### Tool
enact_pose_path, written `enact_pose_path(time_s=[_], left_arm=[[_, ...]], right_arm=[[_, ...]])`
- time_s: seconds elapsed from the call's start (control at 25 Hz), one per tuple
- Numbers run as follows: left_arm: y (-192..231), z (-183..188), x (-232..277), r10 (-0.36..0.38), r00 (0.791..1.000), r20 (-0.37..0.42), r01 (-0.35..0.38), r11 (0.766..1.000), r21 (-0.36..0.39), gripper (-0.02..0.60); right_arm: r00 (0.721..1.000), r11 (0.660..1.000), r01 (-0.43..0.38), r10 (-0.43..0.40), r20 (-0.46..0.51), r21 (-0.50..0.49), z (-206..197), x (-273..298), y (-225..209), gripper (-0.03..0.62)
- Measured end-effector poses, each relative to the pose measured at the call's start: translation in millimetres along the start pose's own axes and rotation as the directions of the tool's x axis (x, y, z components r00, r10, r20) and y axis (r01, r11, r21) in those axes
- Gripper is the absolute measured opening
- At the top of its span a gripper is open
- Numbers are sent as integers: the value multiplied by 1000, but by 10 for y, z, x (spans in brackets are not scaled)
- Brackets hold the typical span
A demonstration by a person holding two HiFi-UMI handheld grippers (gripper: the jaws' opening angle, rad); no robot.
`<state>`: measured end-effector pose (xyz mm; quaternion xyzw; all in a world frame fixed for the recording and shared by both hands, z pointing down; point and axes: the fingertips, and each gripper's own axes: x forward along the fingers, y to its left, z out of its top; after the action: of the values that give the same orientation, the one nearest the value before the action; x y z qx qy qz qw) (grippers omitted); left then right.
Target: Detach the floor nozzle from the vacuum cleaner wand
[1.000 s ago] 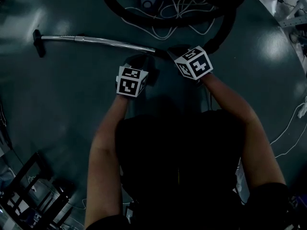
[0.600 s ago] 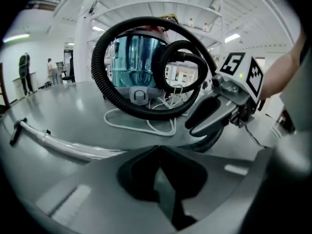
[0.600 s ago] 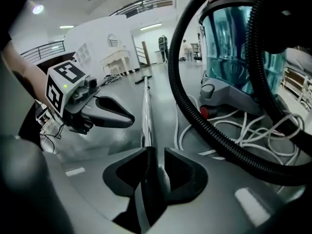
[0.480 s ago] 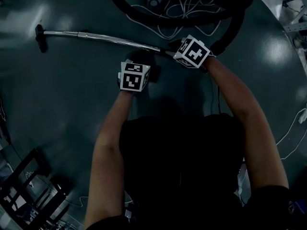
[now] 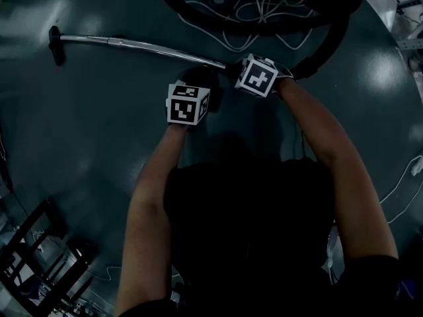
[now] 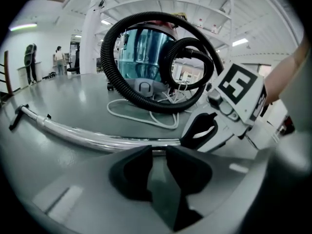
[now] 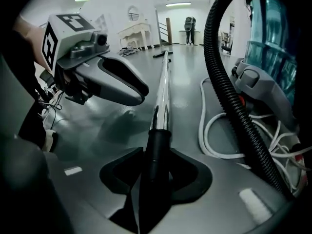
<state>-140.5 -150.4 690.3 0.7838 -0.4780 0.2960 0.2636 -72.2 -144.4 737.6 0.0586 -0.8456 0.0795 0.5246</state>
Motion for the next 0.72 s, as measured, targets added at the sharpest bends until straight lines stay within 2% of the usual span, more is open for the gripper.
enact_pose_path(time_s=[0.12,0.36,0.56,0.72], left_arm=[[-10,-19,24,-12,1000,-6,12,1000,13,108],[5,-68,29,-11,1000,-23,11,1000,1,136],[59,15,-5,6,1000,2,-6,1000,-22,146],[52,9,-36,29,999,25,-29,1000,9,153]], right_arm=[[1000,1000,1,-1,-2,-10,15,61,-7,163],[999,998,-29,30,-26,51,-35,31,66,153],[997,995,-80,79,15,65,116,-70,186,152],[997,994,-72,73,-9,81,101,-160,222,152]])
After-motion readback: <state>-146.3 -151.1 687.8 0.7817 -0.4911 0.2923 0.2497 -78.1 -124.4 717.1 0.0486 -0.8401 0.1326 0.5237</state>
